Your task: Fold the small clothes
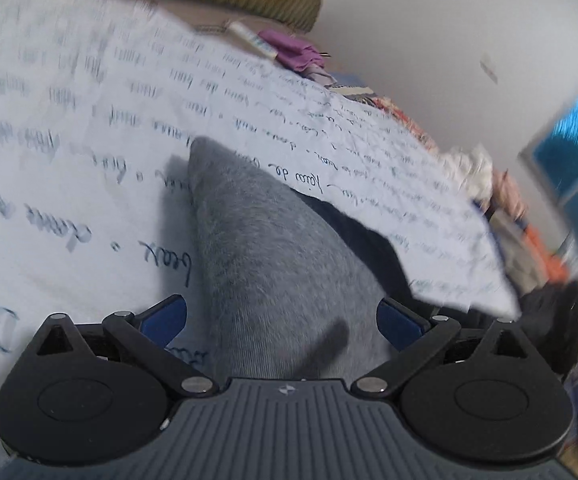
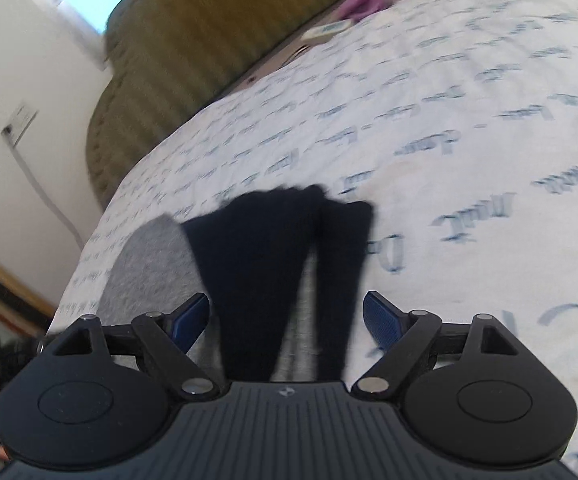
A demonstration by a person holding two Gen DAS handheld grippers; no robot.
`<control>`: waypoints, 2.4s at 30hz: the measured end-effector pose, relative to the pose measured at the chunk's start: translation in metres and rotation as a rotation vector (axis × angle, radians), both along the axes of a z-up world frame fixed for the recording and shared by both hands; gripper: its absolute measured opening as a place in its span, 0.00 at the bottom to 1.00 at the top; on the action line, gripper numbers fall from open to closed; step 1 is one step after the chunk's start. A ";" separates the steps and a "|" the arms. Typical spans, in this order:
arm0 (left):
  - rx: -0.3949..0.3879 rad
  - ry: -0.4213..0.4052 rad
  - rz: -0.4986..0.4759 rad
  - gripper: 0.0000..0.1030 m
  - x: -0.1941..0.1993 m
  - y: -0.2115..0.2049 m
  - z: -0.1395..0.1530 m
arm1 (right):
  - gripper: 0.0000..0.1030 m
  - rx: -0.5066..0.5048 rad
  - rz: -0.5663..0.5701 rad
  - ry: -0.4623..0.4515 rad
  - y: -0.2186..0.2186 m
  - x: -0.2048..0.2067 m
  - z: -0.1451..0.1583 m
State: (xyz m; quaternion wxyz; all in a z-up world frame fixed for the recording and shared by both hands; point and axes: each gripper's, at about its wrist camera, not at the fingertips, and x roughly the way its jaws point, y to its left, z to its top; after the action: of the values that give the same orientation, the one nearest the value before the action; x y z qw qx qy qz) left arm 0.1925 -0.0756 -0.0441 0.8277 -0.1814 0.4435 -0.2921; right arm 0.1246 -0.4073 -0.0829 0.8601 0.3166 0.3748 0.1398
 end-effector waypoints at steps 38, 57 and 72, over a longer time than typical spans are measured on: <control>0.413 -0.350 0.026 0.88 -0.026 -0.063 0.023 | 0.60 -0.371 -0.182 -0.139 0.002 -0.022 0.050; 0.530 -0.309 0.028 0.95 -0.103 -0.054 -0.005 | 0.60 -0.531 -0.075 -0.040 0.053 -0.081 0.029; 0.531 -0.301 0.083 1.00 -0.131 -0.044 -0.010 | 0.69 -0.539 -0.126 -0.038 0.070 -0.120 0.025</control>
State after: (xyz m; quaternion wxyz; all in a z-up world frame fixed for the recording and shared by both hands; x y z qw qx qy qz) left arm 0.0619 -0.1191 -0.0538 0.9138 0.0686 0.3688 -0.1554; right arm 0.0044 -0.3377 -0.0579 0.9272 0.0964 0.3618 -0.0125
